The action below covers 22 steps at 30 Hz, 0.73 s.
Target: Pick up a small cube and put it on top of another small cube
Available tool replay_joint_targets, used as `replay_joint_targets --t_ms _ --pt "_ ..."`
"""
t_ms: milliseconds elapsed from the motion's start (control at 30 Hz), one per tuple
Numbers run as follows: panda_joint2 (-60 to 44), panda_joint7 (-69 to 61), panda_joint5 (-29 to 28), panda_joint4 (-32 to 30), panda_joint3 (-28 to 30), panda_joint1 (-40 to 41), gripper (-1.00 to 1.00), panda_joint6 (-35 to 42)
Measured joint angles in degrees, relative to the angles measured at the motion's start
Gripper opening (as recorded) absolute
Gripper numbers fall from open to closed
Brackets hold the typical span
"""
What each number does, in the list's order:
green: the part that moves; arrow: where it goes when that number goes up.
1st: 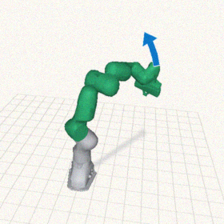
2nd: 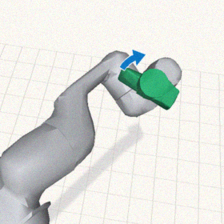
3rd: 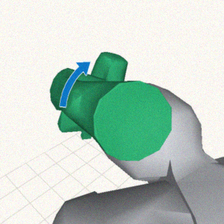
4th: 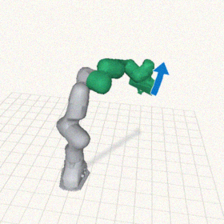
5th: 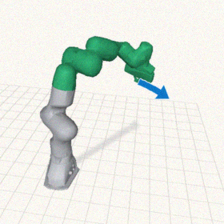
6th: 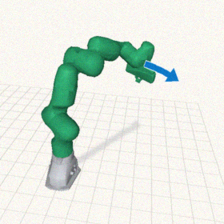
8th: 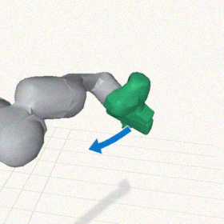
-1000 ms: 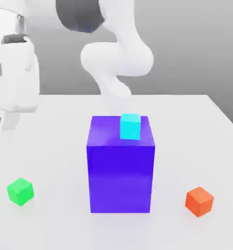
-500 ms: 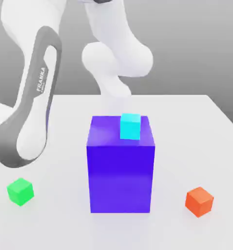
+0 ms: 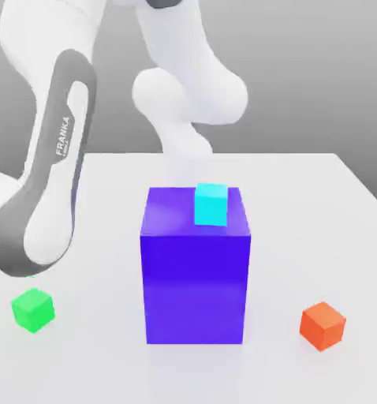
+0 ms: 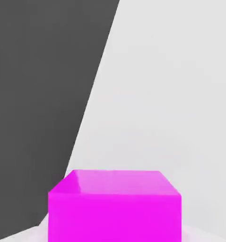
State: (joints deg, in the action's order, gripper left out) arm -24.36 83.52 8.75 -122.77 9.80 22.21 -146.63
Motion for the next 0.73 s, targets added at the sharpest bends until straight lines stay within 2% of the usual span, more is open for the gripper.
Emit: replay_joint_targets --t_ms 233,433,500,600,633,733 --pt "12.26 7.24 -0.54 -14.45 4.15 -0.06 -1.0 -2.32" --pt "22.56 18.01 -7.15 -26.78 7.42 1.69 -1.0 -4.75" --pt "20.91 18.12 -6.33 -28.02 7.15 1.79 -1.0 -7.56" --pt "15.29 15.21 -1.97 -28.06 5.45 2.56 -1.0 -12.93" --pt "13.52 14.15 -0.52 -27.97 4.45 3.24 1.0 -14.55" --pt "13.52 14.15 -0.52 -27.97 4.45 3.24 1.0 -14.55"
